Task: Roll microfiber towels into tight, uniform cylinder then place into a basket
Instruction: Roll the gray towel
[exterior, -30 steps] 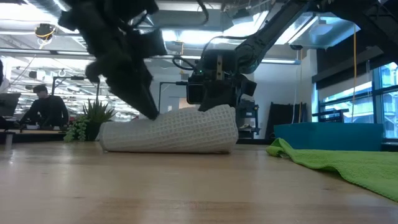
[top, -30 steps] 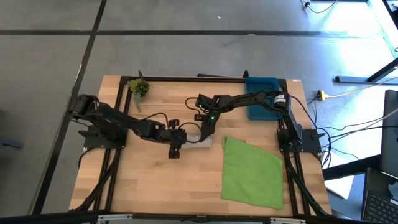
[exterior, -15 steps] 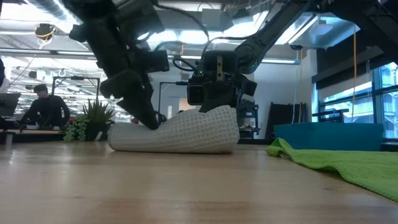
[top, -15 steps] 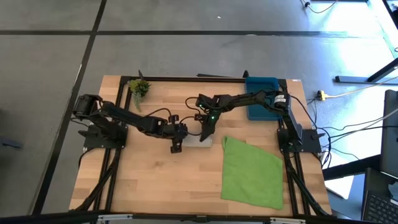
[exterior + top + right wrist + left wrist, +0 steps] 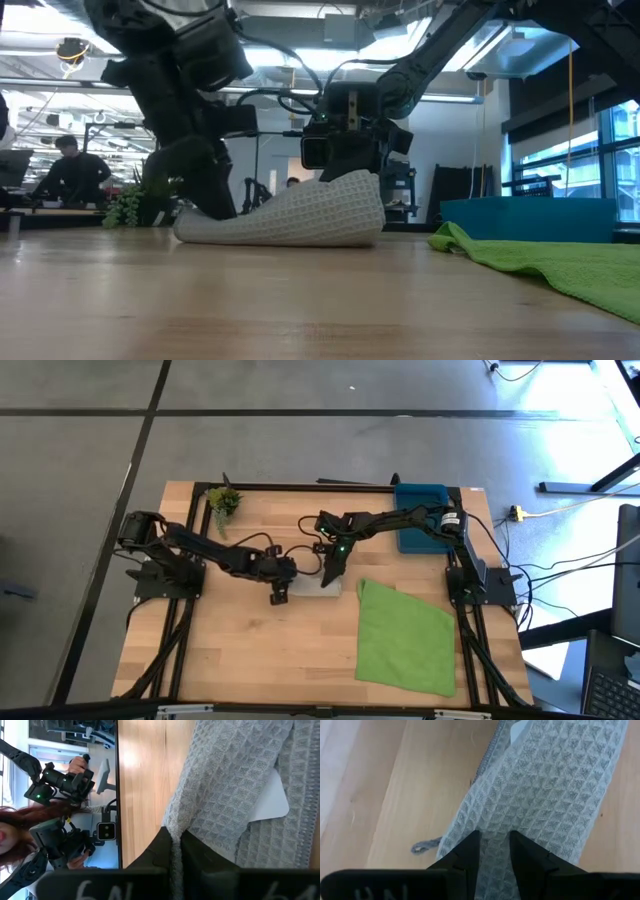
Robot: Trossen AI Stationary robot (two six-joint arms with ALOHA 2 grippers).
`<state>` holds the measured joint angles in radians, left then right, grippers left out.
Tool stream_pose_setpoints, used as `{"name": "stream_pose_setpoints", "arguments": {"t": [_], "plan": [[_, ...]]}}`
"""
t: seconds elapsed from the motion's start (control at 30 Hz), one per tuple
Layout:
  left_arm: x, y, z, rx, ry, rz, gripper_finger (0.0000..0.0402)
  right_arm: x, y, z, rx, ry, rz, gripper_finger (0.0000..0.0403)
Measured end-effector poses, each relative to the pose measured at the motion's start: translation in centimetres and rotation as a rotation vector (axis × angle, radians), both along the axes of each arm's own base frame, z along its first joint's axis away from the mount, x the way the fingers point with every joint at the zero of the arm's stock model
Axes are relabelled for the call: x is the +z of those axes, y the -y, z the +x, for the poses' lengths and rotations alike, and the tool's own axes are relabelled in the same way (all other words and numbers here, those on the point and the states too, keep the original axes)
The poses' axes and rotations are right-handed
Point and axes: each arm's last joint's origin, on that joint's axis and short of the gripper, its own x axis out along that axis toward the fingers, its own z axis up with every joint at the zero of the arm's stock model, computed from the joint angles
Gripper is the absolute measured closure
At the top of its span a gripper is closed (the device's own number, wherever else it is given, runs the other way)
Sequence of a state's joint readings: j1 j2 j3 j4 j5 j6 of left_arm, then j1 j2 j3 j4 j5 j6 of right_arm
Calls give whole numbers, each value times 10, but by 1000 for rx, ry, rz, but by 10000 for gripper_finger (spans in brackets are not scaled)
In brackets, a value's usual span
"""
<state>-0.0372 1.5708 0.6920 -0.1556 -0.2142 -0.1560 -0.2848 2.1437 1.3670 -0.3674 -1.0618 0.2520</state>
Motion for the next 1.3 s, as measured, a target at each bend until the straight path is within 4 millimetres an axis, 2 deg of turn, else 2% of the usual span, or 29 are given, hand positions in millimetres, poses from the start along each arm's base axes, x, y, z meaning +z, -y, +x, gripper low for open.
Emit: {"name": "stream_pose_setpoints", "arguments": {"t": [0.47,0.73,1.07,1.3], "plan": [[-22,-1,-17,39,62,-27,304,-1,1,1,-15,-4,-34,367],[-24,0,-19,35,59,-36,304,-1,1,2,-12,24,-61,353],[-24,0,-19,30,58,-39,304,-3,5,2,-75,-15,-167,269],[-25,0,-20,30,59,-41,304,6,29,-9,-134,-45,-183,247]]}}
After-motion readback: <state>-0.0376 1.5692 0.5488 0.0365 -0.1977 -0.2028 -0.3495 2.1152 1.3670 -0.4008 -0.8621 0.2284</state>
